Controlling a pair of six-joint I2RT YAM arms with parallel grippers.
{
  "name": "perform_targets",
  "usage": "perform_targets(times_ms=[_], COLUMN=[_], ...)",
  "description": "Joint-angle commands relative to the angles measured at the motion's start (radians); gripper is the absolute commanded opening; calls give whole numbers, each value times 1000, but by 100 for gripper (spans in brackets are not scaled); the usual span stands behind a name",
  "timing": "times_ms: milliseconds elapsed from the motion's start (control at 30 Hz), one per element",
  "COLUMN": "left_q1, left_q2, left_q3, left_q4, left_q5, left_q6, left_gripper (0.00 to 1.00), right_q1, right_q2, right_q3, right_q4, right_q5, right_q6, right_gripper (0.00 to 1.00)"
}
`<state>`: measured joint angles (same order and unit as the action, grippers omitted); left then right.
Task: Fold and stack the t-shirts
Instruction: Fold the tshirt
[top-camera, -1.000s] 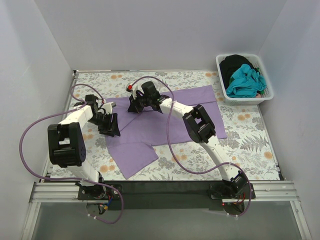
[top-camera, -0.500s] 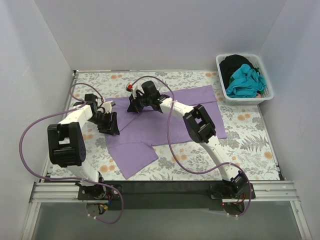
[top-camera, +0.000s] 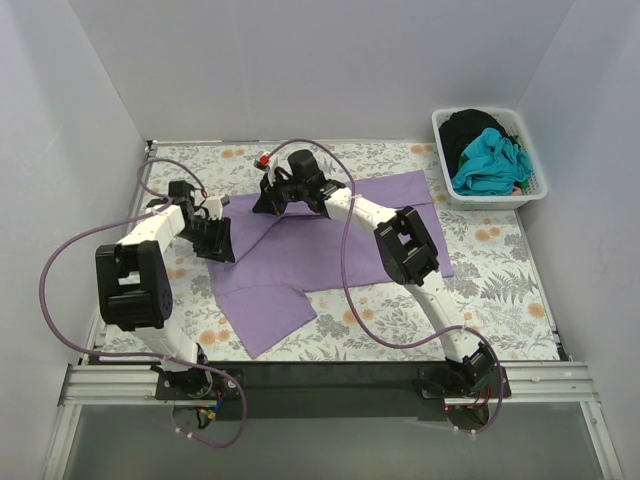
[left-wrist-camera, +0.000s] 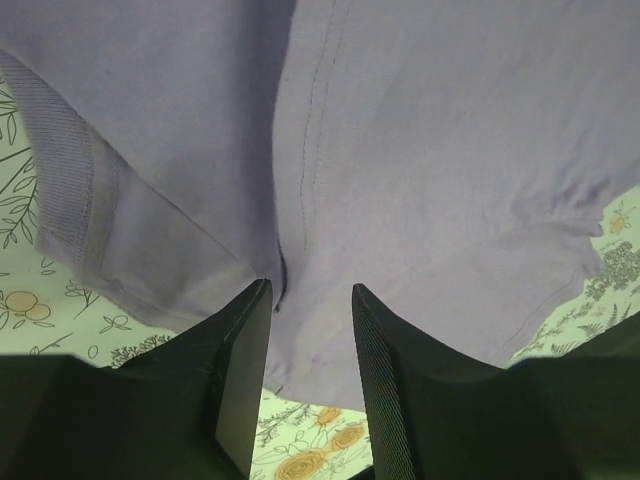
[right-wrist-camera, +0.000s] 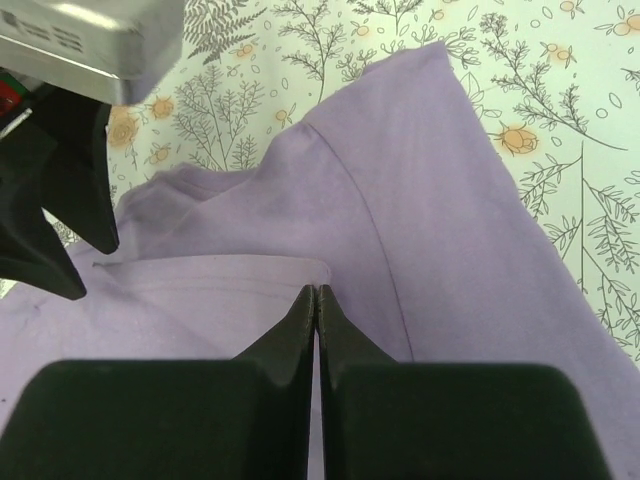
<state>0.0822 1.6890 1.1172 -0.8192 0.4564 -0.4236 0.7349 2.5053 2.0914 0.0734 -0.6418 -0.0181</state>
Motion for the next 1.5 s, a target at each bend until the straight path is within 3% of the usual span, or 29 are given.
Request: perform_targets(times_ms=[0, 200, 433, 600, 933, 1467], left_q1=[2, -5, -6, -6, -6, -6], left_q2=[14, 32, 40, 25, -83, -126], left_q3=[-23, -43, -36, -20, 67, 66], left_q4=[23, 43, 63, 51, -106, -179], left_q5=[-25, -38, -48, -51, -30, -19], left_q6=[20, 20, 11, 11, 37, 60], left_gripper=[37, 36, 24, 0, 0, 0], right_q1=[-3, -5, -6, -8, -29, -38], right_q2=[-60, -65, -66, -75, -111, -171], right_q3=[-7, -21, -27, -33, -60, -157], right_q4=[43, 45, 43, 46, 52, 57], right_q5=[-32, -38, -42, -55, -84, -125], right_q6=[10, 35, 37, 49, 64, 64], right_gripper=[1, 1, 1, 1, 1, 1])
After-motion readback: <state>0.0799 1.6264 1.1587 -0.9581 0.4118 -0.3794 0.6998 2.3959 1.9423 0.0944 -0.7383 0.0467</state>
